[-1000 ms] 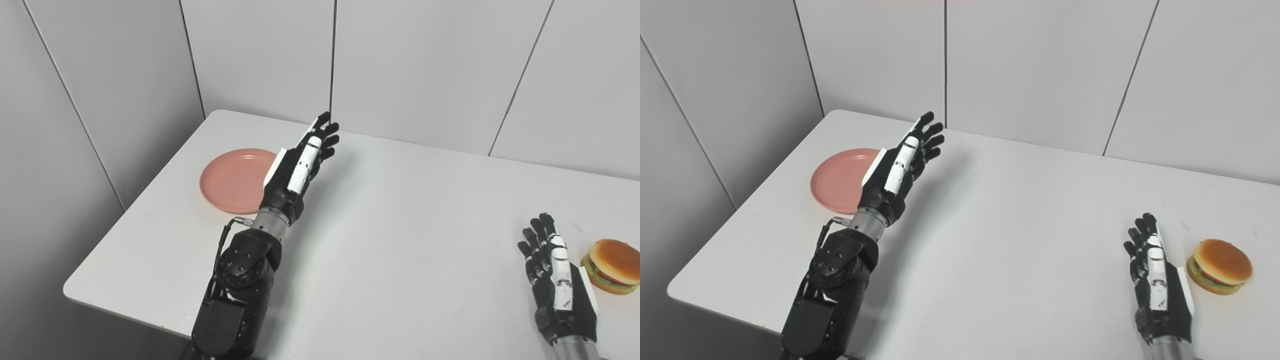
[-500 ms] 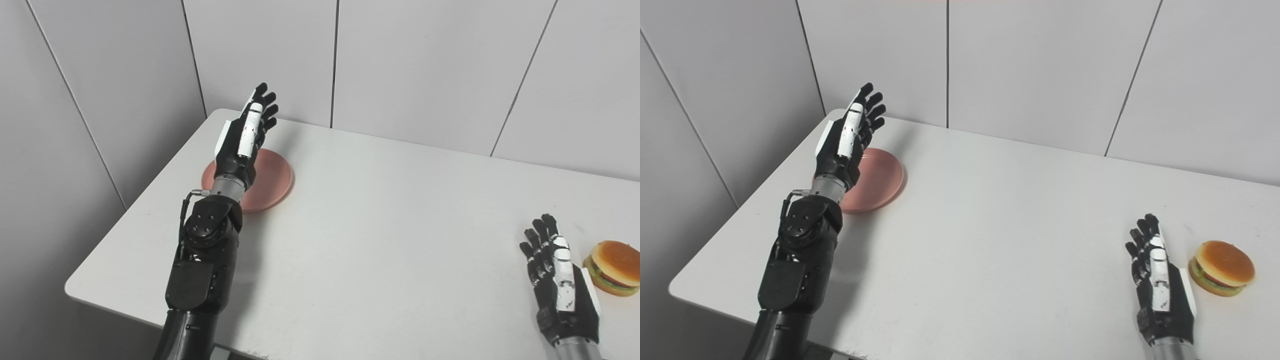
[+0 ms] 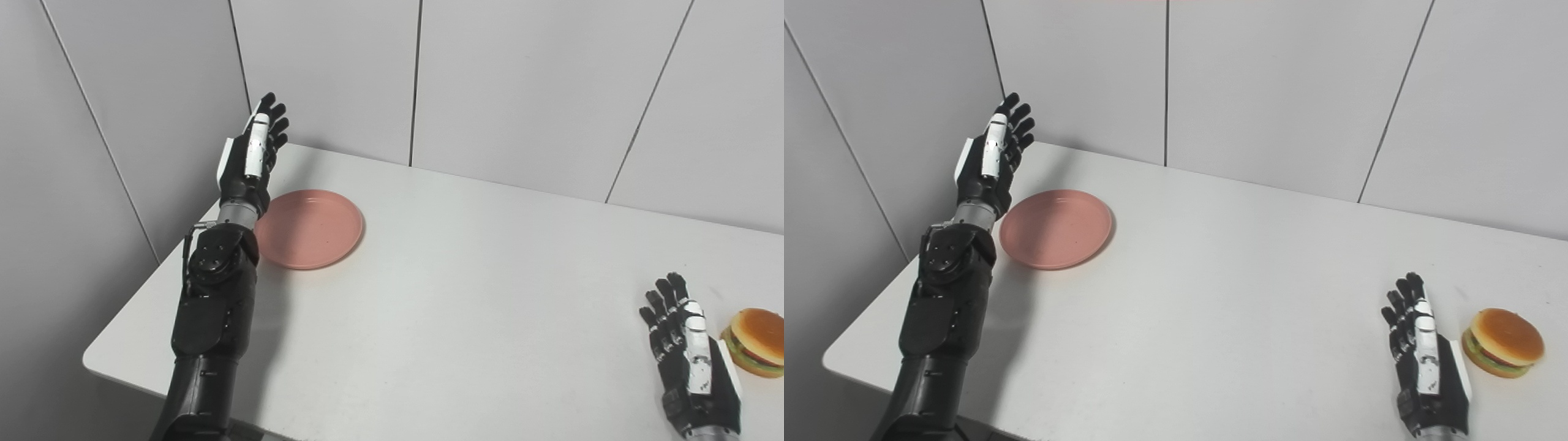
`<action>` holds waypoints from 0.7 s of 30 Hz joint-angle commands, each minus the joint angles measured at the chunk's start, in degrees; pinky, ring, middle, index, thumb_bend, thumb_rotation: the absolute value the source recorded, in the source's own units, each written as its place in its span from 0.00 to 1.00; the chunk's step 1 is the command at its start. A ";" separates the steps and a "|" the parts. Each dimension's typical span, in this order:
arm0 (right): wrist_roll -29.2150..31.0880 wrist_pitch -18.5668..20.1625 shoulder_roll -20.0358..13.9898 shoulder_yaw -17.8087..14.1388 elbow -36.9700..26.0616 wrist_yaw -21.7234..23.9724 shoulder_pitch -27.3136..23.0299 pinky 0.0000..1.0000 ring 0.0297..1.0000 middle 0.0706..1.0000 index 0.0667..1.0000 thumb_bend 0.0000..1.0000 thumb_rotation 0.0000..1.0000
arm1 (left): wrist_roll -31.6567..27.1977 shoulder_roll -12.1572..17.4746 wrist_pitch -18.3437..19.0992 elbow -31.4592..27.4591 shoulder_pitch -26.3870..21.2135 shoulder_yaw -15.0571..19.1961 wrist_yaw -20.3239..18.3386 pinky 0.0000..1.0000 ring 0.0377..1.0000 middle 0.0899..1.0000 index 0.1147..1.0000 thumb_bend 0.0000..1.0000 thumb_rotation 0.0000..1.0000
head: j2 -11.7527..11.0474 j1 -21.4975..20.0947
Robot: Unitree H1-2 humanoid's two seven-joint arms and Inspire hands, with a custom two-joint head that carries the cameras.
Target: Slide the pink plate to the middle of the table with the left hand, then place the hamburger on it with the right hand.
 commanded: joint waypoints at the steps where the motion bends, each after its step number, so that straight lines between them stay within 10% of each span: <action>1: 0.32 -2.37 0.43 -0.07 2.60 0.58 2.19 1.00 1.00 1.00 1.00 0.22 1.00 | -1.82 0.95 -0.81 -1.40 -3.14 0.80 0.77 0.95 0.93 0.92 0.91 0.36 1.00 | 0.03 0.08; 21: 0.67 -2.01 0.24 -0.26 2.16 0.69 2.15 1.00 1.00 1.00 1.00 0.21 1.00 | -7.90 3.37 -2.70 6.43 -1.81 6.03 1.09 0.97 0.95 0.95 0.94 0.37 1.00 | 0.57 0.31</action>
